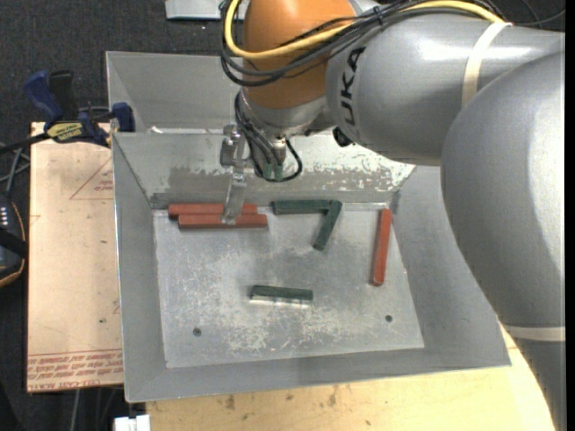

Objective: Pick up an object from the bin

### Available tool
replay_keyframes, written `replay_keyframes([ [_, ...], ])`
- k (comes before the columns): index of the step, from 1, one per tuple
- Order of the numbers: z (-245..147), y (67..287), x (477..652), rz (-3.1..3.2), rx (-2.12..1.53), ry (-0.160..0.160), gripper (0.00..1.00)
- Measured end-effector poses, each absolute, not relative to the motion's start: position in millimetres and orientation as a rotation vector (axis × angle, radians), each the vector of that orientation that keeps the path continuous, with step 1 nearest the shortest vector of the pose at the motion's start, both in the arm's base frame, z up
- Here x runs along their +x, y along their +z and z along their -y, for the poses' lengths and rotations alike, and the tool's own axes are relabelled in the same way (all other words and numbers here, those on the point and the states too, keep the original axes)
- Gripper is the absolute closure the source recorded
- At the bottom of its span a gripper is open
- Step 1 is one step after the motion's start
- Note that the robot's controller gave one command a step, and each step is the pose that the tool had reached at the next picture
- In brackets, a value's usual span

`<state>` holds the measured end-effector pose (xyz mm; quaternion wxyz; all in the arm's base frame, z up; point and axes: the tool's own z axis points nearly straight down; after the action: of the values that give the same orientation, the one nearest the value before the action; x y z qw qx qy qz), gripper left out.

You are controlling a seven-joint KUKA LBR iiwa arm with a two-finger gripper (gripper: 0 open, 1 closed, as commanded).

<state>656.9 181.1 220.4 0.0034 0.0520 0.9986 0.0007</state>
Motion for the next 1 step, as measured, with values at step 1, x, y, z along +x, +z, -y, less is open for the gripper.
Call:
replay_keyframes([
  [1, -181.6, 218.7, 656.0, -3.134, 0.163, 0.002, 0.0],
])
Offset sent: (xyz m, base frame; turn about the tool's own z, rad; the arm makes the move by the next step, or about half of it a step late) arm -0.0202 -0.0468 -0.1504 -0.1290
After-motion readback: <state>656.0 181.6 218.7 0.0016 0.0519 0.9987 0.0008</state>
